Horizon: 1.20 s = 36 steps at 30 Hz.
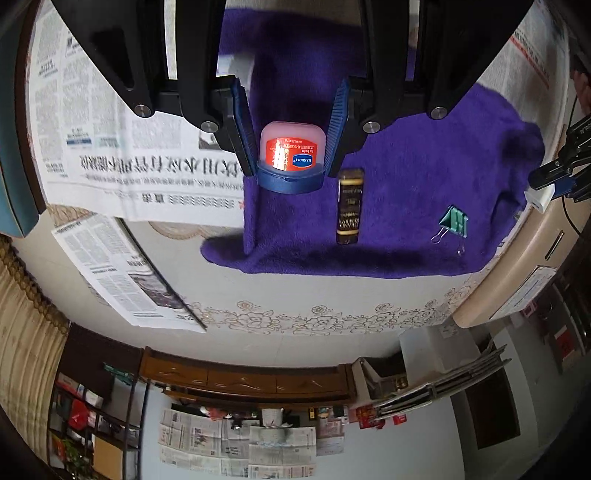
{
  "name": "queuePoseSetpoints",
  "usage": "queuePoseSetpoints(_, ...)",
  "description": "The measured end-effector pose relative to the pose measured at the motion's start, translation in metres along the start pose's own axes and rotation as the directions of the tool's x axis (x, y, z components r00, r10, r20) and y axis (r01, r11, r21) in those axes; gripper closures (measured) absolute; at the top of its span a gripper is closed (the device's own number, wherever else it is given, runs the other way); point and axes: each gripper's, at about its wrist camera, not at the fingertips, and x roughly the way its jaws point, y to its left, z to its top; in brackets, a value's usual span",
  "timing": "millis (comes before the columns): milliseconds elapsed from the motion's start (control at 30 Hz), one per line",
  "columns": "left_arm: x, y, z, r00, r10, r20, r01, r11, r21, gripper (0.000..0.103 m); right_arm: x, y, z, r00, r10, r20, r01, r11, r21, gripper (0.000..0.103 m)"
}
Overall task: Organize rigid objects
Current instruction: 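Place the white charger and Vaseline tin on the purple towel, opening both tools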
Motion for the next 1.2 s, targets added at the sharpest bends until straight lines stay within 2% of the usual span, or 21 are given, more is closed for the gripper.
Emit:
queuePoseSetpoints(433, 0.058, 0.009, 0.011, 0.996, -0.005, -0.086, 0.006, 1.0, 0.015, 0.077, 0.068, 0.005, 0.029, 0.995, 0.026, -0.091, -0.028, 1.0, -0.013, 0.066)
queuePoseSetpoints(700, 0.073, 0.014, 0.005, 0.99, 0.023, -0.137, -0.017, 0.999, 0.044, 0.077, 0.076, 0.021, 0.021, 0.995, -0.008, -0.102, -0.002, 0.995, -0.102, 0.066)
queuePoseSetpoints(900, 0.075, 0.012, 0.003, 0.987, 0.04, -0.157, -0.03, 0.997, 0.07, 0.076, 0.074, 0.022, 0.02, 0.994, 0.007, -0.107, -0.021, 0.991, -0.131, 0.066)
queuePoseSetpoints(933, 0.075, 0.012, 0.004, 0.986, 0.046, -0.16, -0.034, 0.997, 0.074, 0.072, 0.074, 0.021, 0.02, 0.994, 0.016, -0.112, -0.031, 0.991, -0.132, 0.066)
queuePoseSetpoints(1033, 0.076, 0.013, 0.005, 0.982, 0.097, -0.162, -0.083, 0.993, 0.09, 0.052, 0.075, 0.02, 0.021, 0.991, 0.03, -0.128, -0.049, 0.987, -0.15, 0.064)
queuePoseSetpoints(1100, 0.077, 0.016, 0.005, 0.981, 0.084, -0.172, -0.072, 0.994, 0.079, 0.051, 0.075, 0.021, 0.021, 0.99, 0.036, -0.137, -0.058, 0.985, -0.162, 0.062)
queuePoseSetpoints(1167, 0.077, 0.014, 0.006, 0.98, 0.057, -0.188, -0.043, 0.996, 0.076, 0.038, 0.075, 0.021, 0.021, 0.989, 0.037, -0.142, -0.062, 0.983, -0.172, 0.06)
queuePoseSetpoints(1200, 0.078, 0.011, 0.005, 0.979, 0.049, -0.196, -0.033, 0.996, 0.083, 0.033, 0.075, 0.021, 0.021, 0.989, 0.04, -0.144, -0.066, 0.983, -0.174, 0.055)
